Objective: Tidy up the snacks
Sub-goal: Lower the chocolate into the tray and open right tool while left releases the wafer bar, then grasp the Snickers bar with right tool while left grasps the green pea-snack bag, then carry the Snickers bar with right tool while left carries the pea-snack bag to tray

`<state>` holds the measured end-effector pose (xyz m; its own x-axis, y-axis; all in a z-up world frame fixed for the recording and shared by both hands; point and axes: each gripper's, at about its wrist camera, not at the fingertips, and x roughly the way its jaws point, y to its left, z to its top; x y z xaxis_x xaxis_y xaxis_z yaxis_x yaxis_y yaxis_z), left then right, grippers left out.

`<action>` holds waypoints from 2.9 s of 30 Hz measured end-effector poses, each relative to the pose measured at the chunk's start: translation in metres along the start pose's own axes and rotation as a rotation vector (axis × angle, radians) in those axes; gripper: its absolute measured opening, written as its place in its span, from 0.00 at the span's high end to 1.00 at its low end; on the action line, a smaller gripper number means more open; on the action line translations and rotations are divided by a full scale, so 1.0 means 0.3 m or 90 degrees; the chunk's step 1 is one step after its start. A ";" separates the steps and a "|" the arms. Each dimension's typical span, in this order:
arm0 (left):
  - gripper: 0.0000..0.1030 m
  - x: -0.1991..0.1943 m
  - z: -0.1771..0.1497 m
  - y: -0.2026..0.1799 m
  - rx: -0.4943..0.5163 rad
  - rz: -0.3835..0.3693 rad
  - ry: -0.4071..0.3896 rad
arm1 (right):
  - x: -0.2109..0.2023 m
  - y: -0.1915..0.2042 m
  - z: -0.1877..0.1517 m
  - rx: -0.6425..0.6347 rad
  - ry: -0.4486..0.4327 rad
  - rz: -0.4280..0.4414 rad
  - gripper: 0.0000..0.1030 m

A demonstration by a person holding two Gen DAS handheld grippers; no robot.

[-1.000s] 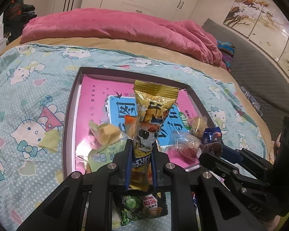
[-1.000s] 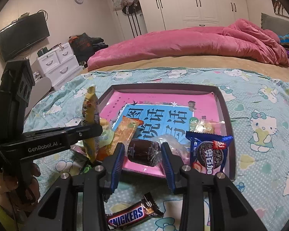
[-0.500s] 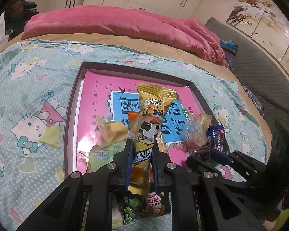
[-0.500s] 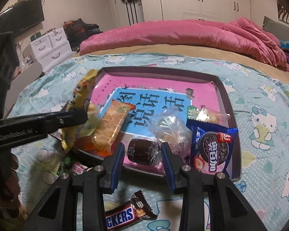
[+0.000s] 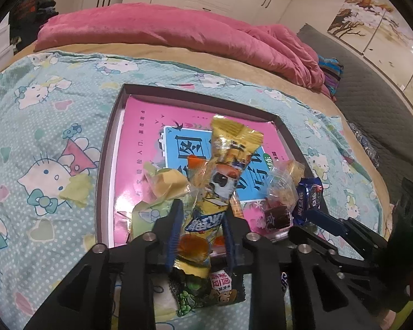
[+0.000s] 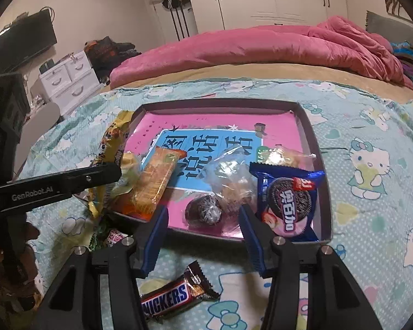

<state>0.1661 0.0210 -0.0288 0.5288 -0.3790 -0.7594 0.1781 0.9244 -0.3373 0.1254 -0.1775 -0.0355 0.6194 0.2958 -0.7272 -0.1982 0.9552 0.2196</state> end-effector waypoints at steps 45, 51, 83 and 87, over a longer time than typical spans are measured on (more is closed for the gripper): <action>0.46 -0.088 -0.135 -0.013 -0.029 -0.018 0.065 | -0.058 0.030 -0.179 0.052 0.128 0.108 0.48; 0.46 -0.019 -0.178 -0.020 -0.020 0.004 0.100 | -0.005 0.055 -0.210 0.050 0.164 0.107 0.48; 0.62 0.071 -0.221 -0.085 0.011 0.034 0.097 | -0.042 0.013 -0.156 -0.008 0.060 0.051 0.71; 0.63 -0.012 -0.197 -0.070 -0.002 0.015 0.076 | -0.077 -0.006 -0.129 0.008 0.021 0.064 0.71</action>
<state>0.1114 0.0004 -0.0518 0.4304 -0.3597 -0.8278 0.1637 0.9331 -0.3203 0.0822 -0.1863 -0.0442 0.5719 0.3901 -0.7217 -0.2486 0.9207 0.3007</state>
